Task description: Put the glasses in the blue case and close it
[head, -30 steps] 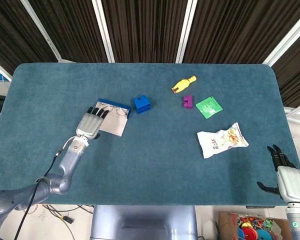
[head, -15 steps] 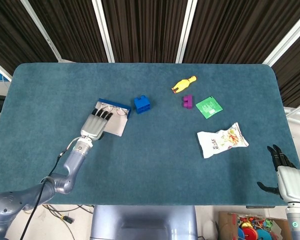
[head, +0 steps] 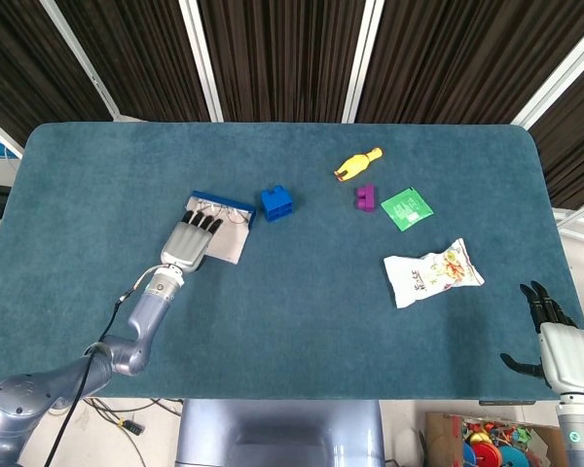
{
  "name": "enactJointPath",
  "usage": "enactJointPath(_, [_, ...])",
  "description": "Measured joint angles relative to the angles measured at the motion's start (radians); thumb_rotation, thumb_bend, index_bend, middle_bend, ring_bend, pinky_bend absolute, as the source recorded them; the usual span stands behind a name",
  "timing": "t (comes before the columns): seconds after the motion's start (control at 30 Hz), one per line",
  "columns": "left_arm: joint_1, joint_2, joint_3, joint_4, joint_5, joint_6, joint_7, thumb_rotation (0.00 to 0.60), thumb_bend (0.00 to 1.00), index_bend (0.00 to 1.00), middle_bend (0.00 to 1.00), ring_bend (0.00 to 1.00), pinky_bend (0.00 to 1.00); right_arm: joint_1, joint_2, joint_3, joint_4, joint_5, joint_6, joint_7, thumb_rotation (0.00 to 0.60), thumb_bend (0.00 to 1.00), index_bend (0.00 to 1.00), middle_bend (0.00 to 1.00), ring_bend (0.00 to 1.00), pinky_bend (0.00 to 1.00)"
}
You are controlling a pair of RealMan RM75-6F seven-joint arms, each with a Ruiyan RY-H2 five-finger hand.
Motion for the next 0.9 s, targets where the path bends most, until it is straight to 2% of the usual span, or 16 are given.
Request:
enactJointPath(0.27, [-0.006, -0.024, -0.007, 0.056, 0.038, 0.022, -0.011, 0.6, 0.33, 0.12, 0.16, 0.1, 0.13, 0.0, 0.0, 0.0, -0.001, 0.002, -0.002, 0.003, 0.6, 0.25, 0.02, 0.0, 0.16, 0.32])
enactJointPath(0.47, [-0.026, -0.051, -0.02, 0.106, 0.059, 0.026, -0.005, 0.6, 0.37, 0.19, 0.16, 0.1, 0.13, 0.0, 0.0, 0.002, -0.002, 0.006, -0.001, -0.001, 0.6, 0.26, 0.02, 0.0, 0.16, 0.32])
enactJointPath(0.67, [-0.054, -0.076, -0.037, 0.148, 0.078, 0.035, 0.001, 0.6, 0.38, 0.24, 0.16, 0.1, 0.13, -0.001, 0.0, 0.001, -0.003, 0.006, 0.0, -0.001, 0.6, 0.26, 0.02, 0.0, 0.16, 0.32])
enactJointPath(0.9, [-0.101, -0.112, -0.082, 0.235, 0.065, 0.019, 0.026, 0.6, 0.42, 0.26, 0.16, 0.1, 0.13, -0.001, 0.002, 0.001, -0.005, 0.007, -0.003, 0.002, 0.6, 0.26, 0.02, 0.0, 0.16, 0.32])
